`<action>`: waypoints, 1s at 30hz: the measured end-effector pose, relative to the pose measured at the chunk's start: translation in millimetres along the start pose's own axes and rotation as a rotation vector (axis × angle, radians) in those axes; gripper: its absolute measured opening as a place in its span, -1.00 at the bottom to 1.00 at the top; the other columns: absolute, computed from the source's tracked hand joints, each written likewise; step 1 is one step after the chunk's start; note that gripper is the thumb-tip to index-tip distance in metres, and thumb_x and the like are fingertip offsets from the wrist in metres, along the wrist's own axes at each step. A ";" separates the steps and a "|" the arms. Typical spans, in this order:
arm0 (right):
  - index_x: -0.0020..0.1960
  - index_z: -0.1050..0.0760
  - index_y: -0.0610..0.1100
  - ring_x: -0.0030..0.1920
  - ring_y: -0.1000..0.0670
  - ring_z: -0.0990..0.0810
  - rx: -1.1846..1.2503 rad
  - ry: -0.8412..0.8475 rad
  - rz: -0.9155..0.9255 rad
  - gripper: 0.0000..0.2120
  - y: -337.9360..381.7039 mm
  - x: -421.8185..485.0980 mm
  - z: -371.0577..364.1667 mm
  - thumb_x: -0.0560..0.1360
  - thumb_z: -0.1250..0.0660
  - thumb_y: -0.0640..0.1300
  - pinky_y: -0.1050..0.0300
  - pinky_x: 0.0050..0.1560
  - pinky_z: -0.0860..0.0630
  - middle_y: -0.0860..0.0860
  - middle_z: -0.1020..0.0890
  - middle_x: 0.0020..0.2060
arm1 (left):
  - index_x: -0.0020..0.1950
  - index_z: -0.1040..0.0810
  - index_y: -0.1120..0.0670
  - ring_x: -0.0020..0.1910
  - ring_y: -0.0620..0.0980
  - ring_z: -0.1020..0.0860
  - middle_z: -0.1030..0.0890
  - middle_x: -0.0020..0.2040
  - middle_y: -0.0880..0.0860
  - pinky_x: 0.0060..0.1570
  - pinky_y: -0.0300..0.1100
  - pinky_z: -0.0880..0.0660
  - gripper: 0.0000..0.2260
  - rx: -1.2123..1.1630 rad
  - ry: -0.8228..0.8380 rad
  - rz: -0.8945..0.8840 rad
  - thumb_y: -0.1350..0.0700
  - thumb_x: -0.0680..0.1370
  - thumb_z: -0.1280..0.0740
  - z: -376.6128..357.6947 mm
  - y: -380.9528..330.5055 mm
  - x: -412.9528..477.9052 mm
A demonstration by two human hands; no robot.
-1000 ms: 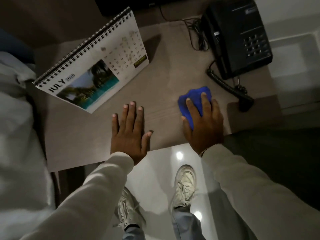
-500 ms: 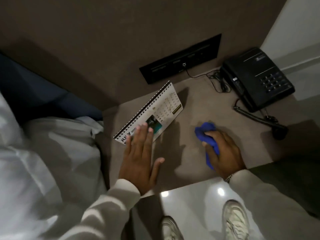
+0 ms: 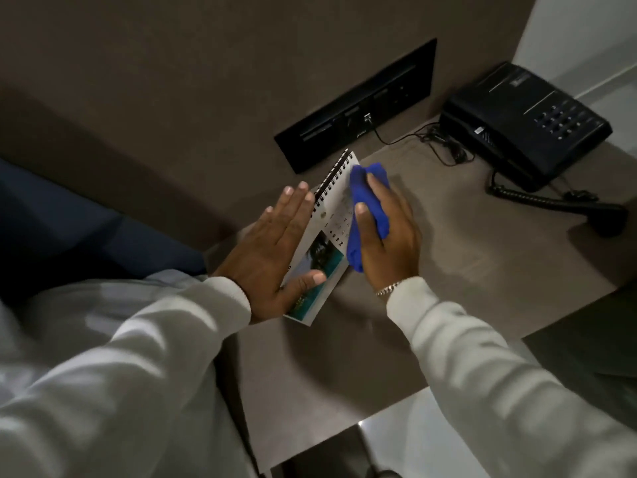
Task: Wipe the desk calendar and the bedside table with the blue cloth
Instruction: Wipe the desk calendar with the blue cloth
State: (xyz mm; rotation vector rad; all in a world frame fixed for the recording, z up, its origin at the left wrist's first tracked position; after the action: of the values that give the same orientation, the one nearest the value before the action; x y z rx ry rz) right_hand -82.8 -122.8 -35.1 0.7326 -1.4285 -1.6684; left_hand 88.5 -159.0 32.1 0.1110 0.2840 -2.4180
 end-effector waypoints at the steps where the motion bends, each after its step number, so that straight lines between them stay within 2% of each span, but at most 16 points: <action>1: 0.44 -0.31 0.07 0.45 -0.02 -0.36 0.028 -0.019 -0.026 -0.60 -0.6 2.8 -8.2 0.62 -0.19 -0.01 0.12 0.39 -0.36 -0.04 -0.37 0.46 | 0.56 0.21 0.13 0.58 0.00 0.24 0.20 0.61 0.09 0.56 0.12 0.04 -0.17 -0.026 -0.002 -0.005 -0.31 0.50 -0.05 -0.5 0.0 0.0; 4: 0.47 -0.25 0.11 0.47 0.00 -0.31 0.125 -0.037 -0.059 -0.58 -2.5 2.7 -29.7 0.62 -0.17 0.01 0.32 0.29 -0.34 -0.03 -0.28 0.52 | 0.56 0.19 0.15 0.59 0.01 0.23 0.18 0.61 0.09 0.55 0.17 0.03 -0.18 -0.074 -0.015 -0.027 -0.29 0.51 -0.05 0.9 -0.6 -0.2; 5: 0.47 -0.24 0.12 0.48 -0.01 -0.30 0.153 -0.042 -0.058 -0.58 -4.2 -0.3 -34.5 0.62 -0.17 0.01 0.29 0.30 -0.37 -0.03 -0.26 0.52 | 0.56 0.19 0.15 0.59 0.01 0.23 0.18 0.61 0.09 0.55 0.18 0.03 -0.18 -0.084 -0.014 -0.035 -0.30 0.51 -0.03 1.1 -0.7 0.2; 8: 0.46 -0.24 0.14 0.47 -0.03 -0.33 0.199 -0.039 -0.070 -0.59 -10.1 -22.5 -47.1 0.62 -0.16 0.00 -0.04 0.40 -0.44 -0.04 -0.28 0.51 | 0.56 0.19 0.14 0.58 0.00 0.23 0.18 0.61 0.09 0.55 0.16 0.05 -0.19 -0.088 -0.004 -0.052 -0.34 0.51 0.03 1.2 -0.7 0.8; 10: 0.45 -0.26 0.16 0.44 -0.06 -0.38 0.137 -0.052 -0.048 -0.59 -9.3 -47.5 -54.0 0.61 -0.19 -0.02 -0.09 0.39 -0.43 -0.08 -0.34 0.48 | 0.56 0.17 0.16 0.59 0.00 0.22 0.16 0.61 0.11 0.55 0.15 0.05 -0.19 -0.080 -0.002 -0.064 -0.34 0.52 0.03 2.1 -1.2 -0.3; 13: 0.44 -0.31 -0.05 0.47 -0.15 -0.35 -0.030 -0.144 0.087 -0.58 -6.2 -85.4 -63.6 0.59 -0.21 -0.11 0.04 0.53 -0.23 -0.20 -0.40 0.44 | 0.56 0.15 0.18 0.59 0.03 0.19 0.13 0.61 0.13 0.55 0.17 0.04 -0.20 -0.081 -0.010 -0.084 -0.31 0.53 0.01 2.6 -2.6 -0.2; 15: 0.47 -0.22 0.04 0.54 -0.15 -0.23 -0.035 -0.102 0.099 -0.55 -4.2 -103.8 -73.1 0.60 -0.17 -0.08 0.11 0.57 -0.09 -0.17 -0.29 0.51 | 0.56 0.16 0.17 0.59 0.02 0.19 0.14 0.61 0.11 0.55 0.18 0.04 -0.20 -0.086 -0.012 -0.087 -0.32 0.53 0.03 3.3 -2.5 0.2; 17: 0.46 -0.16 0.13 0.54 -0.19 -0.22 -0.006 -0.089 0.113 -0.50 -4.5 -110.6 -79.9 0.58 -0.20 -0.10 -0.06 0.54 -0.20 -0.16 -0.25 0.52 | 0.56 0.17 0.17 0.59 0.03 0.19 0.15 0.61 0.10 0.54 0.20 0.04 -0.20 -0.085 -0.011 -0.092 -0.34 0.53 0.04 3.1 -2.8 0.5; 20: 0.44 -0.23 0.04 0.49 -0.26 -0.29 0.008 -0.159 0.170 -0.49 -5.5 -94.8 -82.8 0.55 -0.30 -0.13 -0.27 0.41 -0.37 -0.26 -0.32 0.47 | 0.56 0.16 0.17 0.59 0.04 0.18 0.13 0.61 0.12 0.53 0.25 0.01 -0.20 -0.085 -0.010 -0.091 -0.33 0.53 0.04 3.0 -3.5 0.4; 23: 0.42 -0.28 0.01 0.49 -0.26 -0.28 0.123 -0.233 0.121 -0.57 -5.5 -64.9 -78.1 0.58 -0.19 0.04 -0.27 0.42 -0.37 -0.25 -0.31 0.48 | 0.56 0.15 0.16 0.59 0.05 0.18 0.13 0.61 0.12 0.53 0.24 0.01 -0.21 -0.081 -0.014 -0.095 -0.33 0.53 0.04 1.8 -2.9 0.3; 27: 0.41 -0.38 0.00 0.52 -0.12 -0.25 0.155 -0.350 0.067 -0.63 -8.4 -41.4 -71.2 0.61 -0.18 -0.15 -0.16 0.38 -0.44 -0.16 -0.26 0.51 | 0.56 0.18 0.13 0.59 0.03 0.21 0.16 0.61 0.09 0.54 0.21 0.06 -0.20 -0.072 -0.013 -0.089 -0.34 0.52 0.05 2.0 -2.6 -0.1; 30: 0.41 -0.38 0.00 0.49 -0.14 -0.32 0.081 -0.311 0.066 -0.63 -10.7 -52.7 -76.7 0.62 -0.18 -0.11 -0.15 0.35 -0.47 -0.17 -0.32 0.49 | 0.56 0.17 0.15 0.59 0.04 0.20 0.15 0.61 0.11 0.54 0.23 0.05 -0.21 -0.064 -0.012 -0.092 -0.33 0.53 0.05 2.9 -3.8 -1.1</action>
State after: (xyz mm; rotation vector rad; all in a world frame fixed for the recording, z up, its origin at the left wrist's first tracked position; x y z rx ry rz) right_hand 6.1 -116.6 -64.2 0.4761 -1.7247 -1.7360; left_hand 86.9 -156.2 35.8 0.0550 0.3683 -2.4974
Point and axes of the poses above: each hand's wrist, its own x-axis towards the middle knuckle, its own z-axis out of the back of the hand, y = z × x, the point moved 3 cm from there along x, towards the middle knuckle
